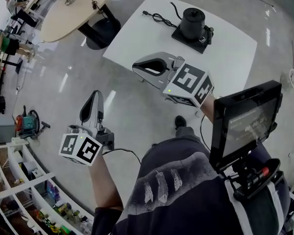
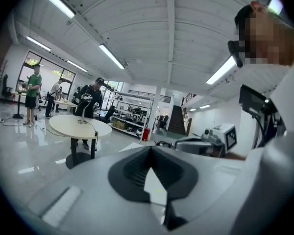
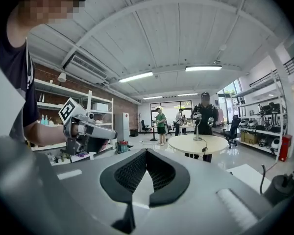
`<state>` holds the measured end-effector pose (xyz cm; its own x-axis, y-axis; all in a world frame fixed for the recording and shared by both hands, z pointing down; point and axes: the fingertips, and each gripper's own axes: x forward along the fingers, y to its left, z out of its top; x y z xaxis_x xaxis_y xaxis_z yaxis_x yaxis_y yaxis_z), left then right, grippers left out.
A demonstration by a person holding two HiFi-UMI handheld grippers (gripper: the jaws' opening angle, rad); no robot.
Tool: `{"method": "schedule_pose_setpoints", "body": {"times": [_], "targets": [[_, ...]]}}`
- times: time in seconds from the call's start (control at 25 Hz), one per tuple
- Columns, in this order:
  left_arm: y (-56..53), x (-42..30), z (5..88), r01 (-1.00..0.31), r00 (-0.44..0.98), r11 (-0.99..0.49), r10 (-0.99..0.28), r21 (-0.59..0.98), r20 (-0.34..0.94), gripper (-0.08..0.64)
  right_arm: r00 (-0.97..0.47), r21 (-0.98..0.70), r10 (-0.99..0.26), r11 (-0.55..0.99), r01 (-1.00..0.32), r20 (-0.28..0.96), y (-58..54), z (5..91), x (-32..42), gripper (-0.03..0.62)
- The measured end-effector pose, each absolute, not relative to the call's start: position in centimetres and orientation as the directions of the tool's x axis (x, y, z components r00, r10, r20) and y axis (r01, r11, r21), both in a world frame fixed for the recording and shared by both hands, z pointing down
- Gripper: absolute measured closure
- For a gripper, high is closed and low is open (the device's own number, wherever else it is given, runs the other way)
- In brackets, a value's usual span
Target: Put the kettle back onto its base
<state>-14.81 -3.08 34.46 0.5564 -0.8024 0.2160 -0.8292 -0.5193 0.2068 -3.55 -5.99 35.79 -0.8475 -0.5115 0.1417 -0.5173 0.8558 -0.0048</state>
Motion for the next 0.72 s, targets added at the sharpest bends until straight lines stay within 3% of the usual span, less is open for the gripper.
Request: {"method": "schedule_pose_setpoints", "body": {"times": [0.48,0.72], "targets": [[7.3,-31.1,34.9,-0.824,0.530,-0.485,-0.842,0.292,0.099,0.558,-0.858,0.113,-0.468,0.884,-0.455,0.211,4.7,34.0,-21.0,0.590],[10.0,-33.4,35.1,-0.801,0.550,-0.510,-0.834,0.312,0.048,0.558,-0.838,0.157,-0.491,0.871,-0.465,0.238,8.1,33.7,-23.8,0.591]]}}
